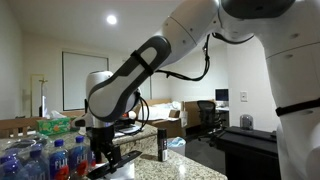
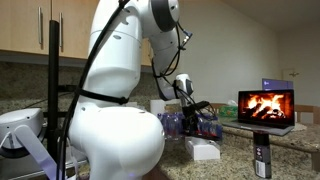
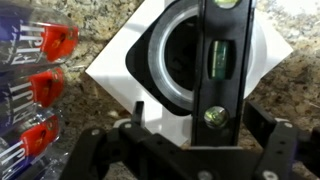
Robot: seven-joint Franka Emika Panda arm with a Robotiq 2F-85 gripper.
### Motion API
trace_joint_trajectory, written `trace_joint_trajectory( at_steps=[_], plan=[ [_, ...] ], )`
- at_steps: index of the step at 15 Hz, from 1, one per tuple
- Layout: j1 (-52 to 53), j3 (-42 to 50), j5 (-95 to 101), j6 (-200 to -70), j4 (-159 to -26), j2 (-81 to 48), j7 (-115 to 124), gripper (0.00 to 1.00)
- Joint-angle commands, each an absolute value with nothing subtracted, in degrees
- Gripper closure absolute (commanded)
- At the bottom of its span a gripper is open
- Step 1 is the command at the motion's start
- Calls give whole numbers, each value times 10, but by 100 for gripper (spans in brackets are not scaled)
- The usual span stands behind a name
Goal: Put the bottle on the can, then pick the black object and put it on the can, then pick the clear tape and put it on the counter
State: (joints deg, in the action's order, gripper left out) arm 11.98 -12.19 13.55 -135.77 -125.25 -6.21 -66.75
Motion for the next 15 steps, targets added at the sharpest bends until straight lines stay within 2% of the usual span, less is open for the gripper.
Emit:
trace_joint_trajectory(
  at_steps=[1,3,5,10,12,15],
  plan=[
    [108,-127,102,-1387,-1262,-62,-723,1],
    [107,-127,86,-1381,-1263,-62,-740,25],
    [107,-127,75,-1379,-1261,-65,-752,36],
    [106,-127,61,-1372,-1259,-71,-764,71],
    [107,-128,61,-1369,-1258,-71,-763,82],
    [108,-128,64,-1366,-1256,-71,-760,82]
  ],
)
